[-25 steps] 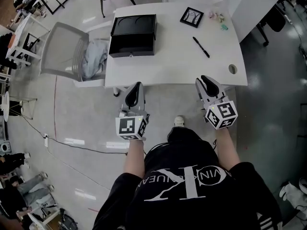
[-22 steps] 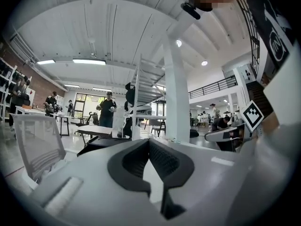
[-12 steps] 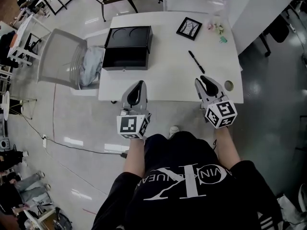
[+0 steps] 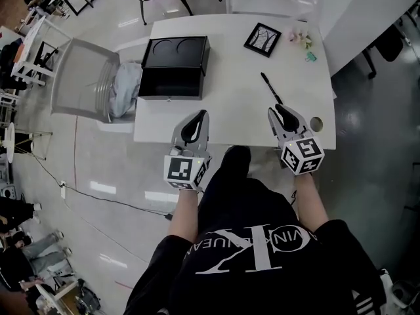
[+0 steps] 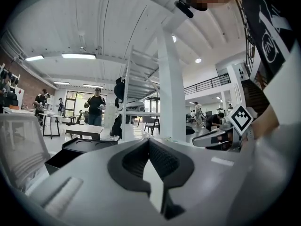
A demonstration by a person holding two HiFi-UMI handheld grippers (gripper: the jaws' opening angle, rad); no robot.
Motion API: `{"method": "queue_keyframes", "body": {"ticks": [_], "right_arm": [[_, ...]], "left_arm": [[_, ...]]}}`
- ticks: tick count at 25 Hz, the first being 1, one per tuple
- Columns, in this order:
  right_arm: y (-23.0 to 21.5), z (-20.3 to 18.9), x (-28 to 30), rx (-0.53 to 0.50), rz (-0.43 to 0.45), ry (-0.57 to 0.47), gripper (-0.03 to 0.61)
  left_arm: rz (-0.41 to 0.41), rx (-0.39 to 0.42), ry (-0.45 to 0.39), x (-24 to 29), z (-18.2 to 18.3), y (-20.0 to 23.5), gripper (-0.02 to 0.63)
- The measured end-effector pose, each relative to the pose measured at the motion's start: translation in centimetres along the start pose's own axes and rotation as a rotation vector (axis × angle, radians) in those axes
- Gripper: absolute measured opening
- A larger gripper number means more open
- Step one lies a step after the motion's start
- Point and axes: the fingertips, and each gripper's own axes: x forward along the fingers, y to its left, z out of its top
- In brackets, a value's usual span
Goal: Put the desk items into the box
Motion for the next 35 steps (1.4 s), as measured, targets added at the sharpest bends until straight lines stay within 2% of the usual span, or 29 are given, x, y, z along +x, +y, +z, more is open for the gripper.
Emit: {"method": "queue_keyframes", "body": {"ticks": [10,17,27,35], "right_arm": [[-4.5,-1.1,2.9,-0.014,-0.044,0.105,0.054],[-6.1,-2.5,4.9,-0.021,-0.043,0.197,0.058],[-8.5,-5.0,6.7,0.008,-0.068,0.318,0.058],[-9.1,-7.9,7.8,0.009,-0.067,0.453,0.058]], "left_arm": [[-0.041,-0.023,0.032,6.0,-1.2,0.7,0.011],[-0.069,-0.028,0.052,9.3,-1.4,1.2,0.011],[-0.110,-0.040,0.080,12.5,-2.0,1.2,0.011],[-0.109,-0.056,0.103,13.6,-2.9,1.8,0.011]]}}
